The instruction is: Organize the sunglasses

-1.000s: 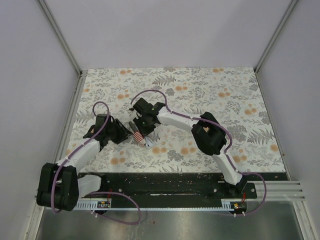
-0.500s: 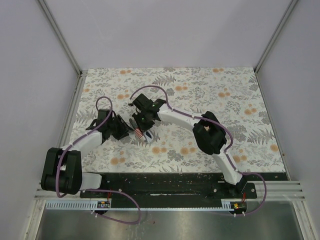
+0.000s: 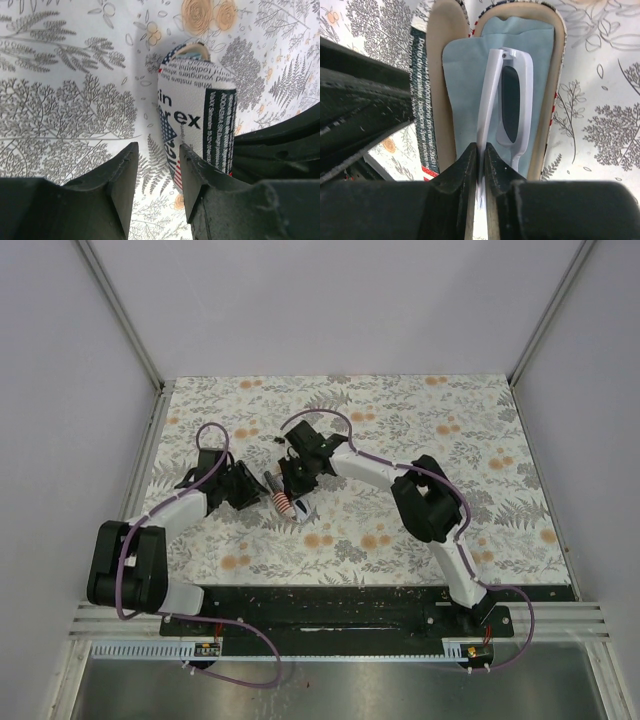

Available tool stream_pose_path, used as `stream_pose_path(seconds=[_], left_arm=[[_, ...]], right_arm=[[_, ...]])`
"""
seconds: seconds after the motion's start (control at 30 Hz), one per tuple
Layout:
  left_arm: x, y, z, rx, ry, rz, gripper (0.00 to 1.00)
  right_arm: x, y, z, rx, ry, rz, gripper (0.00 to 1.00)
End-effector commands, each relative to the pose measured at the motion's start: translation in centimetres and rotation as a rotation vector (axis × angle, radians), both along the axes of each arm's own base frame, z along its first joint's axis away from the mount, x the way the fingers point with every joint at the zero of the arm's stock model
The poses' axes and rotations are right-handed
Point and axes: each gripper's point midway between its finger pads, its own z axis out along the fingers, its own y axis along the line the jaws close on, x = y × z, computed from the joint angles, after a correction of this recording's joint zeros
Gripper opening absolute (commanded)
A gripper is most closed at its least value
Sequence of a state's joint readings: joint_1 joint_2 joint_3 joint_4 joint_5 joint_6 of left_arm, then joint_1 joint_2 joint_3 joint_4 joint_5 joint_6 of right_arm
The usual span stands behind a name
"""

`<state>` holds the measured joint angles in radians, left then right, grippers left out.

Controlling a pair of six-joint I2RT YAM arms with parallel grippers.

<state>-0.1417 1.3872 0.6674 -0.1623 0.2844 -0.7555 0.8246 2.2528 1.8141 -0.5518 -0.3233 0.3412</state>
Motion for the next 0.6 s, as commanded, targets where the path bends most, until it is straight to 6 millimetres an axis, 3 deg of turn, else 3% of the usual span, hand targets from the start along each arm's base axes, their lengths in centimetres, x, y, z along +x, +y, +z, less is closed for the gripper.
stream_pose_path(seconds=[0.0,0.27,0.57], left_arm=[[3.1,-0.7,2.5,-0.019,-0.113,-0.032,0.41],[4.2,-1.3,1.8,-0.032,-0.1,-0.057,0.4],[5.3,-1.8,1.6,-0.042,-0.092,-0.076,0.4]], right_arm=[[-1.2,0.6,3.4,0.109,0.033,0.002,0.0],[-2.0,-0.9,3.2,0.086,0.083,-0.084,0.0],[-0.8,-2.9,6.6,0.143,0.065,-0.167,0.0]])
